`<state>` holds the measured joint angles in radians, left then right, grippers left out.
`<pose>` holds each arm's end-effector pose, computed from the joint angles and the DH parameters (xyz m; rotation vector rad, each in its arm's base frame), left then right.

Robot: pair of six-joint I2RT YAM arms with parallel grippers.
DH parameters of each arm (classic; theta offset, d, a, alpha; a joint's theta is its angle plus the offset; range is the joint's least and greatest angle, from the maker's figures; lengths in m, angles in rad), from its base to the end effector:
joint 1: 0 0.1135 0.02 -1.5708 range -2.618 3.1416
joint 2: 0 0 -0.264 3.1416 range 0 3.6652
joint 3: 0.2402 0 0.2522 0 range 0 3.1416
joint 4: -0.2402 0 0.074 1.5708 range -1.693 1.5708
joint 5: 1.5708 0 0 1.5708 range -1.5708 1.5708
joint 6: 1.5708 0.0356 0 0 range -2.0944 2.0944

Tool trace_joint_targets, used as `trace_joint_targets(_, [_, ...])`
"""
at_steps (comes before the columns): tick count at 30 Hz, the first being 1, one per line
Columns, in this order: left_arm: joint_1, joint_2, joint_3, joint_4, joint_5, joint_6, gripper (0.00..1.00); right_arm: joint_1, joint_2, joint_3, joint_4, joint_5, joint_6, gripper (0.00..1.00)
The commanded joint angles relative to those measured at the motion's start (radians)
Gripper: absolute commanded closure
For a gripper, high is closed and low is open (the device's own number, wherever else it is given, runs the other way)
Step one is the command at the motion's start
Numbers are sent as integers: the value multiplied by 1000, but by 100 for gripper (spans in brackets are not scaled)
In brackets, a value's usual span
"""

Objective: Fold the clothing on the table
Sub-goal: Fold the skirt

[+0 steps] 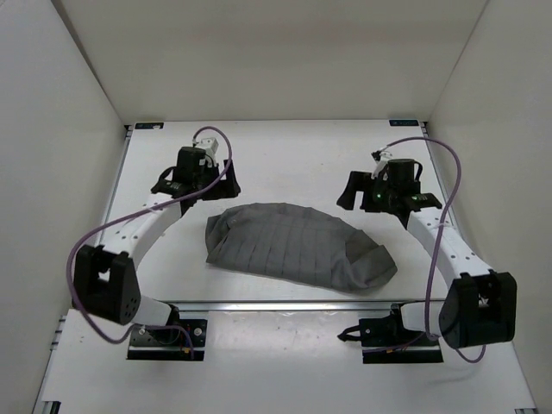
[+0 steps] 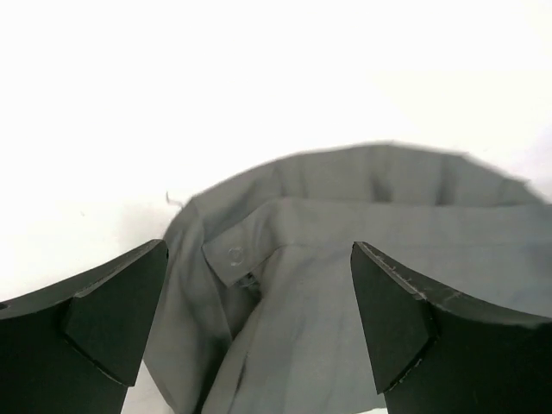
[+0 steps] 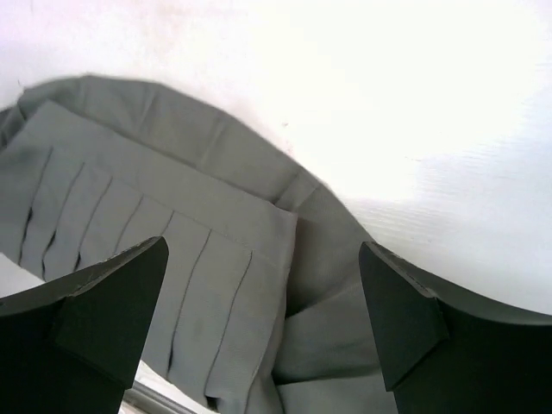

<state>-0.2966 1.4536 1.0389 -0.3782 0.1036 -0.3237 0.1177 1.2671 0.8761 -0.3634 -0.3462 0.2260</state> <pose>0.2995 -0.0954 0.2540 0.0185 2.3987 -0.4184 0.2654 0.0435 0.2539 -0.0499 2.3388 0.5744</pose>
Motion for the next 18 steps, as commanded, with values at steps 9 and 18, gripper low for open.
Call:
trace_joint_targets(9, [-188,-95,-126,93,126,-64,21,-42,-356,-210,-192,103,245,28])
trace_joint_targets(18, [-263,34,-197,179,208,-92,88,-9,-364,-356,-216,70,326,100])
